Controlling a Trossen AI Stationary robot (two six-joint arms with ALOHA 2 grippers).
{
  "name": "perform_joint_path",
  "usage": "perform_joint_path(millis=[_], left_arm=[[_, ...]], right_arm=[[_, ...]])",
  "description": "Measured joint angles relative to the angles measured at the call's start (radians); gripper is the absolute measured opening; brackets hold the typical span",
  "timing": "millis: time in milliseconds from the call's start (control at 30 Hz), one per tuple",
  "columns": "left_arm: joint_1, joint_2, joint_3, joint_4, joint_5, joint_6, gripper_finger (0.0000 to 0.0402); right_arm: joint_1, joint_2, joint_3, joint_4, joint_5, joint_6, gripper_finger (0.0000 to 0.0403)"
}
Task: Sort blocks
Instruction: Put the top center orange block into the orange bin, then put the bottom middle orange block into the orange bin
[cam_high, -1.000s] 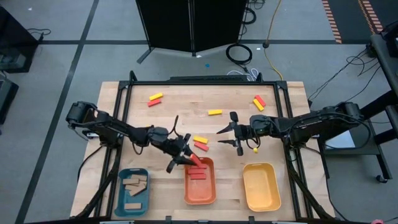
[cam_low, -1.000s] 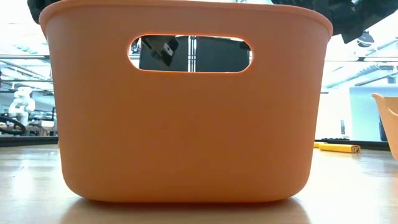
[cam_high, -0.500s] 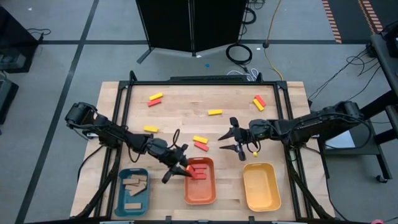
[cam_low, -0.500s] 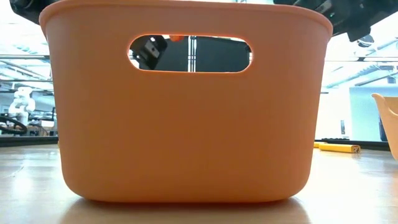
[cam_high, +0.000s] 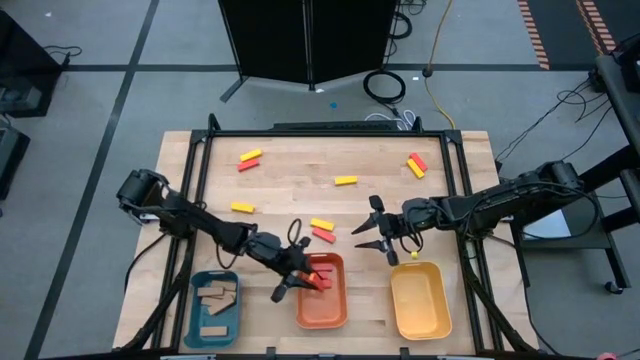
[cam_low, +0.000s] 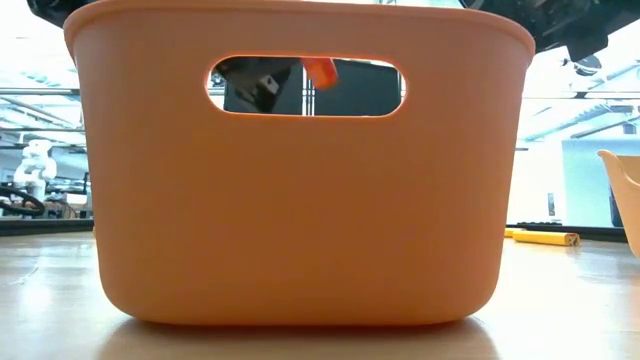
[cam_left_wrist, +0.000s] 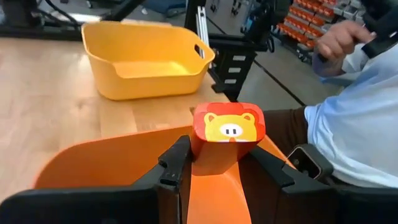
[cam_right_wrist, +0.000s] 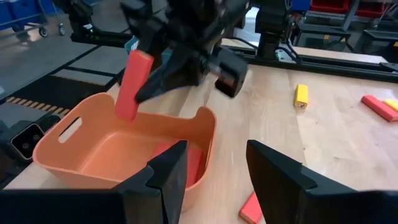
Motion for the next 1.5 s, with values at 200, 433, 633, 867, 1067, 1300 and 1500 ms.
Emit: perform_joint_path(millis=[200,433,633,867,1067,1300,1500], left_arm=[[0.001,0.022,0.032,0.004,-0.017,0.0,0.0122],[0.004,0.023,0.032,-0.069,-0.074,-0.003,0.0172],[0.025,0.022,0.094,-0.163,-0.012,-0.075,0.0205],[0.029,0.022,0.26,-0.452,0.065,0.042,0.021],[0.035,0.022,0.386,-0.664,0.059,0.186,0.021],[0.11,0.022,0.411,-0.846,0.01,0.21,0.021],[0.204,-0.011,0.411,-0.962,0.01,0.257,0.021]], right_arm=[[0.0,0.0,0.0,0.005,0.004,-0.003,0.016],[0.0,0.0,0.0,-0.001,0.004,0.02,0.016],[0.0,0.0,0.0,-0.005,0.004,0.023,0.016],[-0.001,0.0,0.0,-0.004,0.004,0.023,0.016],[-0.001,0.0,0.0,-0.008,0.004,0.04,0.016],[-0.001,0.0,0.0,-0.035,0.003,0.057,0.016],[-0.001,0.0,0.0,-0.058,0.004,0.055,0.016]])
